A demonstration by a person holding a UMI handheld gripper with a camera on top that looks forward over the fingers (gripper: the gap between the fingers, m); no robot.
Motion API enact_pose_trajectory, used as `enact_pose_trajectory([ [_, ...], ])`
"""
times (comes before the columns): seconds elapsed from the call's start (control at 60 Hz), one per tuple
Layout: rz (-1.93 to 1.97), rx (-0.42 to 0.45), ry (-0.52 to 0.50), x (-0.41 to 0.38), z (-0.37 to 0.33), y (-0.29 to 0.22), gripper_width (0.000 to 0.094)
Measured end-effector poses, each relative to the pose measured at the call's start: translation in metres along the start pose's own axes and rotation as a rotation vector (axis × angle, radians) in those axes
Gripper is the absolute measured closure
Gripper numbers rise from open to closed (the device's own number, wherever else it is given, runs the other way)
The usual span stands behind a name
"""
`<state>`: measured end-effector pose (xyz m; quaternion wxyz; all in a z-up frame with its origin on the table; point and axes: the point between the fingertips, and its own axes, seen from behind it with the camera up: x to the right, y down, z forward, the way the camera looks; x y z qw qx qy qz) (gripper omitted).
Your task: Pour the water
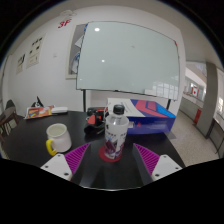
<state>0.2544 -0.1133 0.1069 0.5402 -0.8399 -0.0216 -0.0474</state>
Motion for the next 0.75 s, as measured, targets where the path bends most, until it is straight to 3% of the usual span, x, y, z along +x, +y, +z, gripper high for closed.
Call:
enact_pose_trajectory([
  [0.383,-0.022,-0.030,0.046,-0.063,-0.234,0.024,0.0091],
  [0.75,-0.037,0.027,0.063,-0.073,-0.305,0.019,0.0090],
])
